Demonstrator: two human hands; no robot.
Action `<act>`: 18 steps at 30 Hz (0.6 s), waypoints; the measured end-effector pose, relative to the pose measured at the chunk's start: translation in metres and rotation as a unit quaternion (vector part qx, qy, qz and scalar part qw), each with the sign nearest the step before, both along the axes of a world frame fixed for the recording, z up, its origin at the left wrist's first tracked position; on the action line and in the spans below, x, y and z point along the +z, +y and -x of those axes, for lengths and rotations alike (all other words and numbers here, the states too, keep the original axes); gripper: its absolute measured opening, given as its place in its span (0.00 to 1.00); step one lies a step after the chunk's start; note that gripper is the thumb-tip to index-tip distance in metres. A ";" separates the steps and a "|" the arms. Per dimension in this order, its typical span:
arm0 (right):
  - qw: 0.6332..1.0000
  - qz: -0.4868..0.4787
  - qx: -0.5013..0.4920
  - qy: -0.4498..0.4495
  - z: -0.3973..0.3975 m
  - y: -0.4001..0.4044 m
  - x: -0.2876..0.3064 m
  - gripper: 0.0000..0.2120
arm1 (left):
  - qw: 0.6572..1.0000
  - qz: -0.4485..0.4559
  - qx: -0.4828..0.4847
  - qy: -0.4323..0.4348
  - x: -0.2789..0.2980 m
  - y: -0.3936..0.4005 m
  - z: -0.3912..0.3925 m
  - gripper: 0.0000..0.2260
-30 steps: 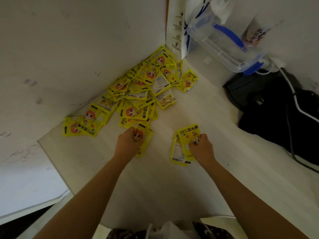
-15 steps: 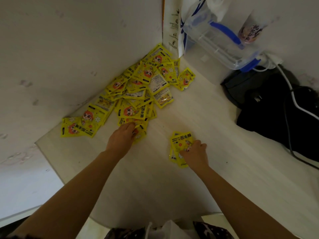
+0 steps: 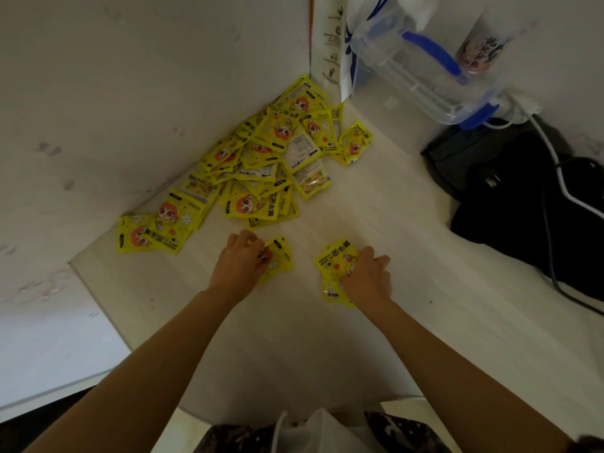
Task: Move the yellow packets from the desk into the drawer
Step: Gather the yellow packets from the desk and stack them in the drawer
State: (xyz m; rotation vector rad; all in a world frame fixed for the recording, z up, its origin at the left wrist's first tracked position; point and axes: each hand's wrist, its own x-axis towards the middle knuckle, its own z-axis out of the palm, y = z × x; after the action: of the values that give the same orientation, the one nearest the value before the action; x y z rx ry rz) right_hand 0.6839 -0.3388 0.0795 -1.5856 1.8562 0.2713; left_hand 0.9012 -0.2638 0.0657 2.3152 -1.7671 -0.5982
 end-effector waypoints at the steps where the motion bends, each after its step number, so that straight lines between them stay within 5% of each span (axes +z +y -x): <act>1: 1.000 -0.006 -0.011 0.008 -0.001 -0.001 0.001 0.23 | 1.000 0.002 -0.004 -0.005 -0.001 -0.001 -0.002 0.11; 12: 0.998 0.021 -0.059 -0.010 0.007 -0.005 -0.002 0.16 | 0.999 -0.034 0.019 0.012 0.004 -0.004 -0.001 0.14; 18: 0.992 -0.001 -0.100 -0.075 0.012 -0.011 0.002 0.24 | 0.995 -0.038 0.056 0.077 0.009 0.001 -0.001 0.14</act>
State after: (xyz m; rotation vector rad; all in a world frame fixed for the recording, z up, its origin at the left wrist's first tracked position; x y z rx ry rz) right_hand 0.6717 -0.3494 0.0818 -1.3652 1.8774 0.0625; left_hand 0.9020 -0.2625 0.0751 2.3284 -1.5601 -0.8145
